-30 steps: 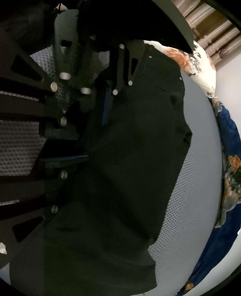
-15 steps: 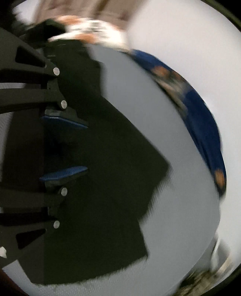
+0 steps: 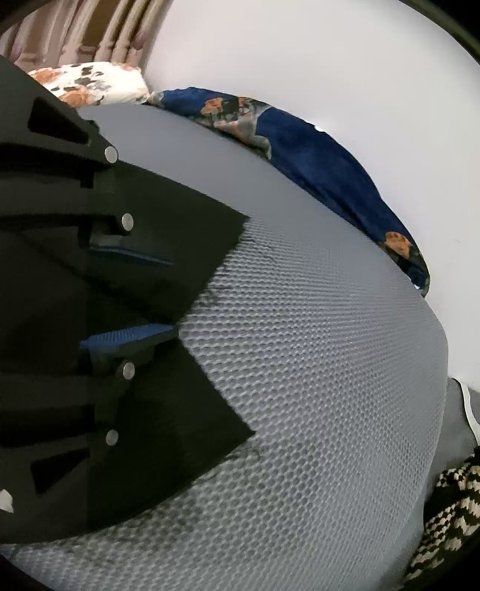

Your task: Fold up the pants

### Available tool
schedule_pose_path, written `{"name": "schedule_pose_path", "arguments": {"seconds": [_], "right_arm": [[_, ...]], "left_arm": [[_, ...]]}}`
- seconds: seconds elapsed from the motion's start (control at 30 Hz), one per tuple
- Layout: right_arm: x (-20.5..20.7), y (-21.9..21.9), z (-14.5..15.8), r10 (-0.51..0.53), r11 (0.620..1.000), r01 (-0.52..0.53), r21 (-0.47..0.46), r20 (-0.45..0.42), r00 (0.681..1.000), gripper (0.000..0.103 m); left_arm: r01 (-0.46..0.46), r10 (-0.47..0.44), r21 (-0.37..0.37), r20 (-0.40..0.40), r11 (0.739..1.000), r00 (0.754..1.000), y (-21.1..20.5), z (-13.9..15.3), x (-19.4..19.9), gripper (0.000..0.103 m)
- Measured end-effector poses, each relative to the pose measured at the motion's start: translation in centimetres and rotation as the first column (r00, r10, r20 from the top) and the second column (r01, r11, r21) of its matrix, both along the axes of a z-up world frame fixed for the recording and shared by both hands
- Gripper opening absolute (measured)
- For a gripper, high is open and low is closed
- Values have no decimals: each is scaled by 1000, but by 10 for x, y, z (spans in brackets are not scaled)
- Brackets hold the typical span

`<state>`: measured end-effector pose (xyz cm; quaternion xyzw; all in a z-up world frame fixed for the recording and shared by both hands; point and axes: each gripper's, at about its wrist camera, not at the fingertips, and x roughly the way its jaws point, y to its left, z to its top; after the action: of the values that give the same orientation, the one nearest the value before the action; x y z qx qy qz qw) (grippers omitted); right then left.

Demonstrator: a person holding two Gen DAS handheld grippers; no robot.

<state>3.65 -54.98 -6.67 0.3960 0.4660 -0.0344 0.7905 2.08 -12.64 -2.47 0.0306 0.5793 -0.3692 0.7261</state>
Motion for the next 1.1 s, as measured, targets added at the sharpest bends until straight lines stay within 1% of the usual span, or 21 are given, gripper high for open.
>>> {"name": "schedule_pose_path", "arguments": {"seconds": [0.1, 0.17, 0.23, 0.33, 0.37, 0.43, 0.53, 0.6, 0.63, 0.7, 0.73, 0.83, 0.93, 1.0, 1.1], "right_arm": [[13, 1, -8, 7, 1000, -7, 10, -13, 1000, 9], [15, 0, -11, -1, 1000, 1, 16, -14, 1000, 8], [14, 2, -5, -8, 1000, 8, 4, -12, 1000, 5], [4, 5, 23, 6, 998, -4, -68, 41, 999, 4], [-4, 6, 38, 8, 995, -2, -102, 63, 998, 4], [-23, 7, 63, 1, 984, 13, -180, 77, 997, 4], [-56, 5, 88, -26, 959, 45, -280, 72, 997, 3], [-82, 5, 94, -50, 944, 58, -326, 33, 998, 3], [-99, 5, 92, -70, 938, 68, -339, 5, 998, 3], [-119, 6, 82, -88, 928, 63, -366, -52, 995, 3], [-130, 6, 72, -102, 928, 61, -368, -91, 991, 3], [-149, 2, 47, -136, 932, 71, -356, -162, 977, 3], [-160, 1, 37, -154, 932, 77, -354, -194, 969, 3], [-162, 2, 36, -145, 926, 62, -372, -201, 969, 3], [-159, -1, 29, -159, 932, 72, -356, -220, 963, 3]], "left_arm": [[-4, 4, 1, -10, 1000, 1000, 0, 0, 2, 8], [-4, 4, 2, -9, 1000, 1000, 0, 0, 1, 8], [-3, 3, 6, -7, 1000, 1000, 0, 0, 1, 8], [0, 0, 11, 4, 1000, 1000, -1, 2, 0, 8], [2, -3, 13, 8, 1000, 1000, -1, 3, -1, 8], [10, -11, 16, 19, 1000, 1000, -2, 4, -3, 8], [24, -24, 13, 23, 1000, 999, -3, 4, -3, 8], [33, -33, 7, 20, 999, 999, -4, 4, -3, 9], [39, -39, 9, 23, 999, 999, -4, 4, -3, 9], [55, -55, 17, 24, 998, 998, -5, 3, -3, 9], [62, -63, 19, 27, 998, 998, -6, 3, -3, 9], [88, -89, 31, 36, 996, 995, -8, 4, -3, 10], [112, -115, 56, 54, 992, 992, -12, 5, -7, 10], [118, -121, 61, 58, 991, 991, -13, 5, -7, 10], [118, -121, 63, 55, 991, 991, -14, 4, -7, 12]]}}
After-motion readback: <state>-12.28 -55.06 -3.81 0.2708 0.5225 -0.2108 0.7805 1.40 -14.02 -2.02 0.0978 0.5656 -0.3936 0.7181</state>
